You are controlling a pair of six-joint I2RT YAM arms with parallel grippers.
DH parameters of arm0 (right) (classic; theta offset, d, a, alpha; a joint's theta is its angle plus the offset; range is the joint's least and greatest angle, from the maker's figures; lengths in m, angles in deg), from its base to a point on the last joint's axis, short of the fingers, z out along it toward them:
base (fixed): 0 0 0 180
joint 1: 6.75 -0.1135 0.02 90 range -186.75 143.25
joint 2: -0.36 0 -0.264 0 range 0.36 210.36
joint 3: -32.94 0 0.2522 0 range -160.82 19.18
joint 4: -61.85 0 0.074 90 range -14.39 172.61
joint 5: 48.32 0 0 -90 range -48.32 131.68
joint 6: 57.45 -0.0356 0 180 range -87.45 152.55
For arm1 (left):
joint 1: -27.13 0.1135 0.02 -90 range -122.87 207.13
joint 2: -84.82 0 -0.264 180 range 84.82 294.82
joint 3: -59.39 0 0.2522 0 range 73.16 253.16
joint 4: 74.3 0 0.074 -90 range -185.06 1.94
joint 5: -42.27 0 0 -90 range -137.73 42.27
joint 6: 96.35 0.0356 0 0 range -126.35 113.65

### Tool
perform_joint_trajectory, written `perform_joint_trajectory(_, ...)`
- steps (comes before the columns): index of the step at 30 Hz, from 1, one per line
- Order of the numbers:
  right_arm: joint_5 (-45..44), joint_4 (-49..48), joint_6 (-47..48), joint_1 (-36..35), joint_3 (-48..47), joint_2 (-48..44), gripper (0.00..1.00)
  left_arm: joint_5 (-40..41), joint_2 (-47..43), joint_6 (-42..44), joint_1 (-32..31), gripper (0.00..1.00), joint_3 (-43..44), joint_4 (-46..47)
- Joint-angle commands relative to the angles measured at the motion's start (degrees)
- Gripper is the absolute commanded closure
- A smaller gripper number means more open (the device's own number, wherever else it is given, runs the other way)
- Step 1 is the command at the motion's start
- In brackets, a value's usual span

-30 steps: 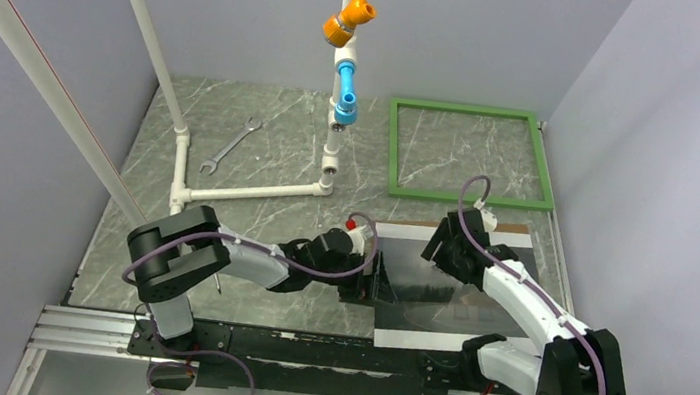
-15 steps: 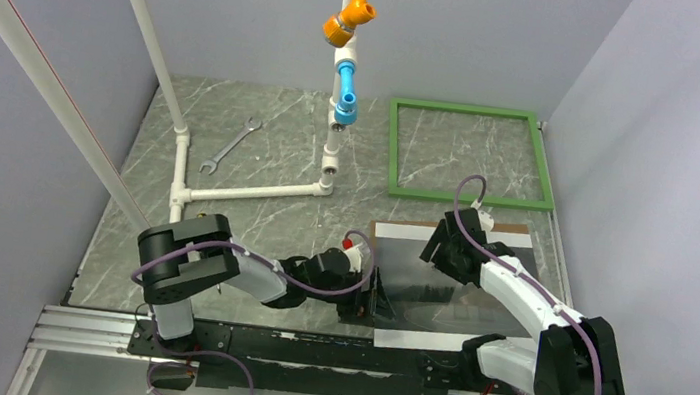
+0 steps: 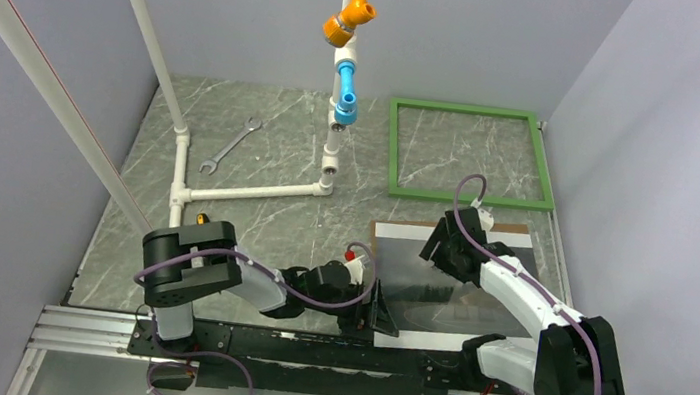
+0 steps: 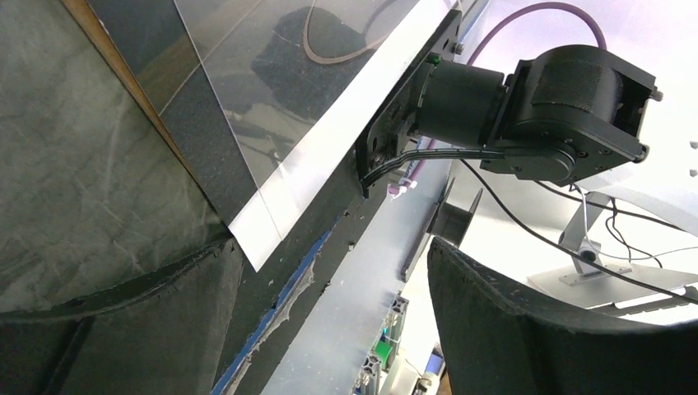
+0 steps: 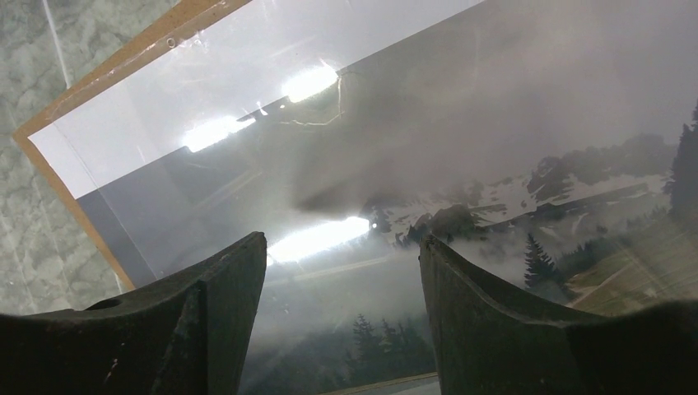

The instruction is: Take the photo out of the frame

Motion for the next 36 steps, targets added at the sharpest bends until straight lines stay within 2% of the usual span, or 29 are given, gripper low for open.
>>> perform_joint_trajectory(1, -0.34, -2.14, 0.11, 0.2, 0.61, -0.04, 0.3, 1.85, -1.91, 0.15, -0.67, 0.15, -0.44, 1.65)
perform_joint_trajectory(11, -0.15, -2.35, 0.06, 0.26, 1.16, -0.4, 0.3, 3.17, -4.39, 3.06, -1.02, 0.17, 0.67, -1.2)
perform_joint_trajectory(20, 0.26, -2.81, -0.07, 0.2, 1.51, -0.26, 0.3, 4.32, -6.02, 3.73, -1.15, 0.31, 0.08, -1.86)
perform_joint_trajectory(27, 0.2, -2.55, 0.02, 0.22, 1.5, -0.67, 0.3, 3.5, -4.16, 1.88, -0.95, 0.32, -0.36, -0.08)
perform_joint_trajectory(36, 0.01, -2.55, 0.19, 0.2, 1.56, -0.79, 0.3, 2.59, -1.48, 0.36, -0.08, 0.54, -0.98, 4.25)
